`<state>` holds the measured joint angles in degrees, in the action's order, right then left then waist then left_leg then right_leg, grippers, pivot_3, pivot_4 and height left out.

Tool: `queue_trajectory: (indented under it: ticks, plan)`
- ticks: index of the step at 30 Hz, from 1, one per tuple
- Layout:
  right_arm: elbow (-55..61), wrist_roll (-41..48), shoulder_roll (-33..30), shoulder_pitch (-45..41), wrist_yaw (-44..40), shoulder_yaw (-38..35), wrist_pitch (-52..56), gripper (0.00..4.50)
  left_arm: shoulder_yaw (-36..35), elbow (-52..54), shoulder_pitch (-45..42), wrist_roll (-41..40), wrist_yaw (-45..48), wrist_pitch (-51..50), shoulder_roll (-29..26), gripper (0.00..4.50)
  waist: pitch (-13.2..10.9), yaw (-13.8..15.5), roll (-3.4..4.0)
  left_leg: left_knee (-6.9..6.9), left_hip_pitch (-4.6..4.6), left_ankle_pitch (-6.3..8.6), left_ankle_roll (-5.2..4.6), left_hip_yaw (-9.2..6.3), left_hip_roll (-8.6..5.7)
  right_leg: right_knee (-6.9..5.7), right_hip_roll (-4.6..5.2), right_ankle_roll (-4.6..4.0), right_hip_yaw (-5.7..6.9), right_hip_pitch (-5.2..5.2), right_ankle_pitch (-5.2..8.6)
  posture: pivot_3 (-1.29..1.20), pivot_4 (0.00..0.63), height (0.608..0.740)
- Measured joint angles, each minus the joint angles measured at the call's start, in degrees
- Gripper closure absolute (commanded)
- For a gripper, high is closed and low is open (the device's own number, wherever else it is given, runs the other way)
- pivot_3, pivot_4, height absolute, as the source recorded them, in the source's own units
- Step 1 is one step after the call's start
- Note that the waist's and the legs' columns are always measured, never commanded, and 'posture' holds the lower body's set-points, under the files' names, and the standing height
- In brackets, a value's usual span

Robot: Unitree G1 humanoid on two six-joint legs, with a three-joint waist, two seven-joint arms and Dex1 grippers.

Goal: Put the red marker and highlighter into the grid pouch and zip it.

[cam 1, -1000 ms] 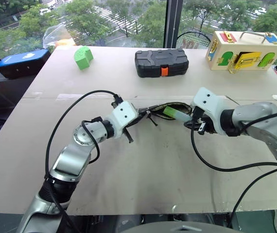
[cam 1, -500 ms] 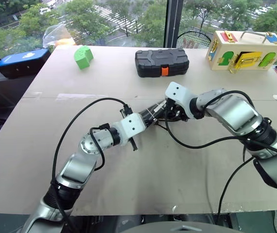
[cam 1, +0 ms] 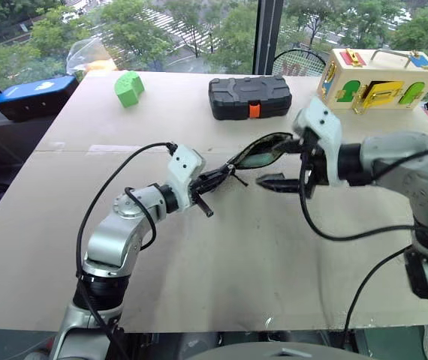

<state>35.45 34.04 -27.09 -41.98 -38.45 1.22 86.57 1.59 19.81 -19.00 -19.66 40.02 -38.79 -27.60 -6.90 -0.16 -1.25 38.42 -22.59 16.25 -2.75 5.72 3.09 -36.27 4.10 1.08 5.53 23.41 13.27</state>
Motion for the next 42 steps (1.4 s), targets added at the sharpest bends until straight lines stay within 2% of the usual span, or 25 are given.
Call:
queue_trajectory:
  ticks: [4,5,7,9,15,24,27,30,32,34,42]
  plan:
    - [0.25,-0.81,13.43,7.59,7.90,-2.39,4.61,0.04,0.22,0.00,-1.27,-1.27,0.88,-1.21,-0.68,4.50,-0.04,-0.23,0.06,0.06,-0.03,-0.01,0.01,0.05,-0.07,-0.19,-0.03,0.00,-0.07,0.10,0.00,0.00,0.150,0.740]
    - [0.23,-1.04,15.10,8.65,8.94,-2.48,4.63,0.04,0.28,0.00,-1.49,-1.57,1.09,-1.43,-0.91,4.50,-0.05,-0.29,0.07,0.06,-0.03,-0.02,0.02,0.05,-0.08,-0.20,-0.05,0.00,-0.08,0.10,0.00,0.00,0.150,0.740]
    - [-0.62,-1.97,18.82,11.11,11.70,-2.39,4.20,0.54,0.59,0.00,-2.07,-1.96,1.69,-2.01,-1.90,4.50,-0.05,-0.39,0.08,0.05,-0.01,-0.02,0.02,0.06,-0.09,-0.21,-0.06,0.00,-0.09,0.10,0.00,0.00,0.150,0.740]
    - [-2.40,-2.79,22.03,12.17,14.49,-2.53,2.91,0.54,0.71,0.00,-2.59,-2.22,2.30,-2.35,-2.84,4.50,-0.07,-0.50,0.12,0.05,-0.01,-0.02,0.03,0.09,-0.13,-0.21,-0.07,0.00,-0.08,0.11,0.00,0.00,0.150,0.740]
    - [-6.70,-4.38,27.56,11.28,19.13,-4.60,-2.79,0.54,0.79,0.01,-3.06,-3.07,2.75,-3.36,-4.10,4.50,-0.06,-0.56,0.10,0.03,0.01,-0.03,0.05,0.07,-0.13,-0.21,-0.10,0.01,-0.08,0.11,0.01,0.00,0.150,0.740]
    - [-10.12,-3.99,28.94,10.27,20.63,-5.02,-6.19,0.54,0.79,2.11,-3.05,-3.19,2.38,-4.78,-4.70,4.50,-0.07,-0.61,0.11,0.01,0.01,-0.04,0.06,0.07,-0.12,-0.19,-0.10,0.01,-0.12,0.11,0.01,0.00,0.150,0.740]
    - [-11.28,-3.51,30.27,10.04,21.33,-5.31,-6.73,1.42,0.56,2.22,-3.06,-3.35,1.85,-5.20,-4.77,4.50,-0.07,-0.63,0.11,0.01,0.02,-0.04,0.06,0.07,-0.12,-0.19,-0.11,0.01,-0.13,0.11,0.01,0.00,0.150,0.740]
    - [-11.91,-3.12,31.14,9.99,21.82,-5.34,-7.09,2.72,0.52,2.23,-3.06,-3.41,1.33,-5.88,-4.83,4.50,-0.07,-0.60,0.11,0.00,0.02,-0.04,0.06,0.07,-0.12,-0.17,-0.10,0.01,-0.13,0.11,0.01,0.00,0.150,0.740]
    - [-12.01,-2.53,31.90,9.99,22.15,-5.33,-7.22,3.74,0.47,2.23,-3.06,-3.44,1.01,-5.98,-5.02,4.50,-0.07,-0.63,0.11,0.00,0.01,-0.04,0.06,0.07,-0.12,-0.17,-0.10,0.01,-0.14,0.11,0.01,0.00,0.150,0.740]
    - [-12.02,-2.22,32.21,10.00,22.82,-5.70,-7.58,4.47,0.55,2.83,-2.91,-3.64,1.04,-6.09,-5.63,4.50,-0.08,-0.62,0.12,-0.01,0.01,-0.04,0.07,0.05,-0.11,-0.17,-0.10,0.01,-0.12,0.11,0.01,0.00,0.150,0.740]
    - [-12.01,0.04,32.10,10.03,23.79,-6.26,-7.52,4.47,0.33,4.36,-2.38,-3.63,1.00,-5.92,-6.68,4.50,-0.08,-0.62,0.13,-0.02,0.01,-0.04,0.07,0.05,-0.11,-0.16,-0.09,0.00,-0.12,0.11,0.01,0.00,0.150,0.740]
